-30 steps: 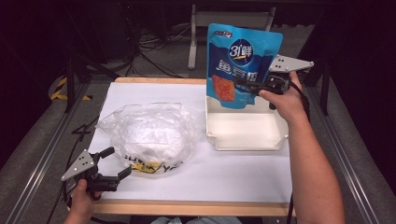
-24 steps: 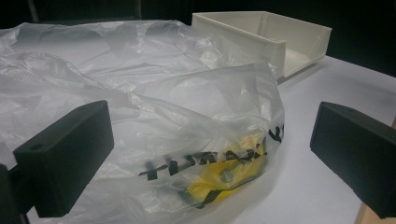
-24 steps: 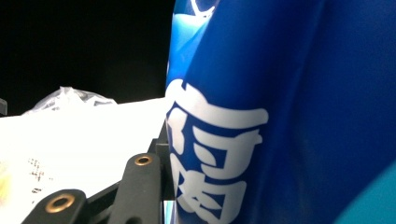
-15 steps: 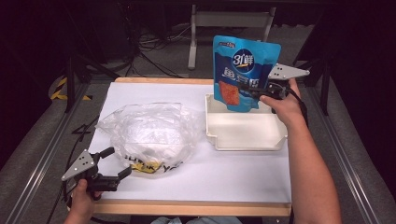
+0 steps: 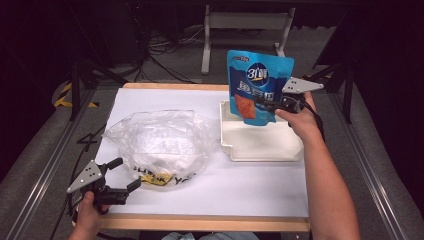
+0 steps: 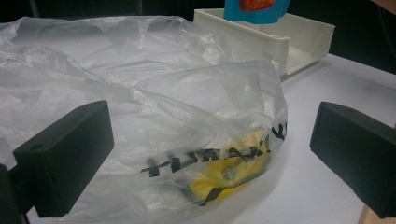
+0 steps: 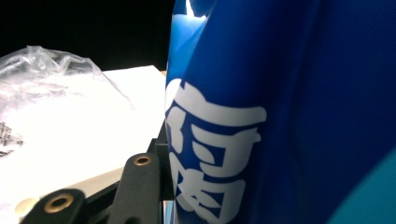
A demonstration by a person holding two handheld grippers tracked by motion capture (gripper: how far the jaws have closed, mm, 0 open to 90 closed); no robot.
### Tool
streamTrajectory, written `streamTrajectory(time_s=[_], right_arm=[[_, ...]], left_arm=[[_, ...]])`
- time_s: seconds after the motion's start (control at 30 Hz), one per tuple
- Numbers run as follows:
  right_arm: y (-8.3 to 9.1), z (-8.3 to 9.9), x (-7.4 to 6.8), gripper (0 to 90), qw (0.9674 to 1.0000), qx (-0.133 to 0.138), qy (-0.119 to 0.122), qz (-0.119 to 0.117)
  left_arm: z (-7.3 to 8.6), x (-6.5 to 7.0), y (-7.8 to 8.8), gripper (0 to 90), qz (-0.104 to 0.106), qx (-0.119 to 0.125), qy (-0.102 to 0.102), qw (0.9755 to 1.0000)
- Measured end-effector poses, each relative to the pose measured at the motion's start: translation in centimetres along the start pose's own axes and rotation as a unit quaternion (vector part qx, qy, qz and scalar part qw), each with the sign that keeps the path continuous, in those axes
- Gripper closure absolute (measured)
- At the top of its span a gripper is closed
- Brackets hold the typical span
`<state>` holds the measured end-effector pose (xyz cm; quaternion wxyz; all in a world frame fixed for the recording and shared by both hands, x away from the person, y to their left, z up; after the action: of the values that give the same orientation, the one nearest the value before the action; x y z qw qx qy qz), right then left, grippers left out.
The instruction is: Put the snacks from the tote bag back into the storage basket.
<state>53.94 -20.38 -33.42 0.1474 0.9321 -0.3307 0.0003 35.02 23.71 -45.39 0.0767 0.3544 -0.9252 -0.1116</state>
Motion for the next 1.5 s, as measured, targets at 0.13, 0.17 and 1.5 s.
streamTrajectory(time_s=[0.13,0.17,1.5], right_arm=[[-0.4,0.9,0.0,60.7,0.9999,-0.010,0.001,-0.002],[-0.5,1.0,0.0,60.6,0.9999,-0.012,0.002,-0.003],[-2.4,4.6,0.2,56.6,0.9972,-0.068,-0.014,-0.029]], left_arm=[[0.0,0.0,0.0,0.2,0.000,-0.001,-0.001,1.0000],[0.1,0.0,0.0,0.3,0.000,-0.002,-0.001,1.0000],[0.0,0.0,0.1,0.3,0.000,0.000,0.000,1.0000]])
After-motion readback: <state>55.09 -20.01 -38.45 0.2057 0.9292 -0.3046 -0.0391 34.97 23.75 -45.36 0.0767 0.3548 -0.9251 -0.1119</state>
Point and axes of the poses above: each handheld gripper's, and its own axes: y roughly backward along the jaws, z roughly out of its underside, x roughly to its right, the point moved 7 cm from there along -y, roughly forward along the jaws, and after that the axes turned 5 degrees about -y, right-handed, at the moved point
